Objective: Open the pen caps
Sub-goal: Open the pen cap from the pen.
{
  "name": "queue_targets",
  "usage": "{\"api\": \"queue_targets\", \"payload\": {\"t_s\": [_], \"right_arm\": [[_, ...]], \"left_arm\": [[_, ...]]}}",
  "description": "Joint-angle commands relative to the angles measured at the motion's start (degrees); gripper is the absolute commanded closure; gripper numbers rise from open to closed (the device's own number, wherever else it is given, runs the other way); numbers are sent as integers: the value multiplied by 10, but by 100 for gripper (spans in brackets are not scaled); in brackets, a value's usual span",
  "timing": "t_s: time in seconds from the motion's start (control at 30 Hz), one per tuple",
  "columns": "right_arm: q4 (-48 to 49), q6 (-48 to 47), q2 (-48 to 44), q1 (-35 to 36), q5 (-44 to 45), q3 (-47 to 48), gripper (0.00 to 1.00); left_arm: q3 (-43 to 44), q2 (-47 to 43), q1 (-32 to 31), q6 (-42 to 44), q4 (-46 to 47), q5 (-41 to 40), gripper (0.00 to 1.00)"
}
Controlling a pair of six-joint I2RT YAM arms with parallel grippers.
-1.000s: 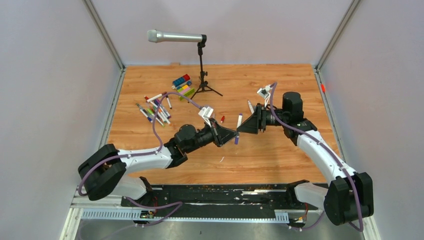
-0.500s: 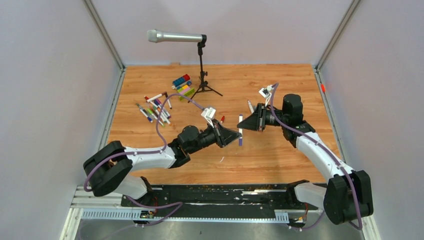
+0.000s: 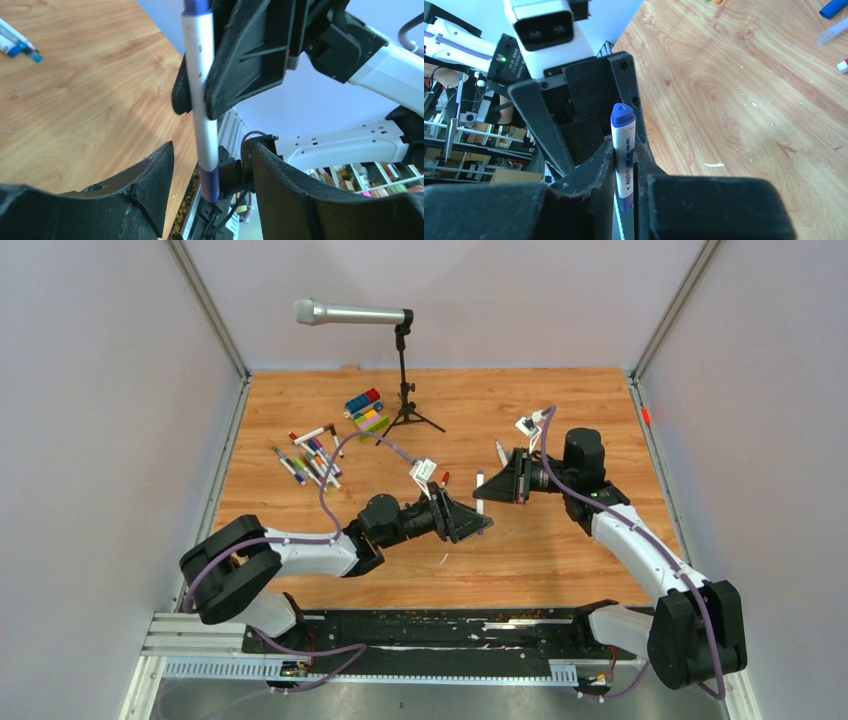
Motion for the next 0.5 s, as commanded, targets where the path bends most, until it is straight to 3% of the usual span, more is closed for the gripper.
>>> {"api": "queue_targets", "payload": {"t_s": [0.0, 0.3, 0.47], "right_arm": [[27, 11, -12, -3, -7, 8, 100], [28, 9, -12, -14, 2, 4, 100], [29, 7, -12, -14, 5, 3, 100]], "left_arm": [[-11, 34, -2, -39, 87, 33, 37], [-9, 51, -2, -35, 77, 40, 51], [-3, 66, -1, -41, 81, 51, 74]]}}
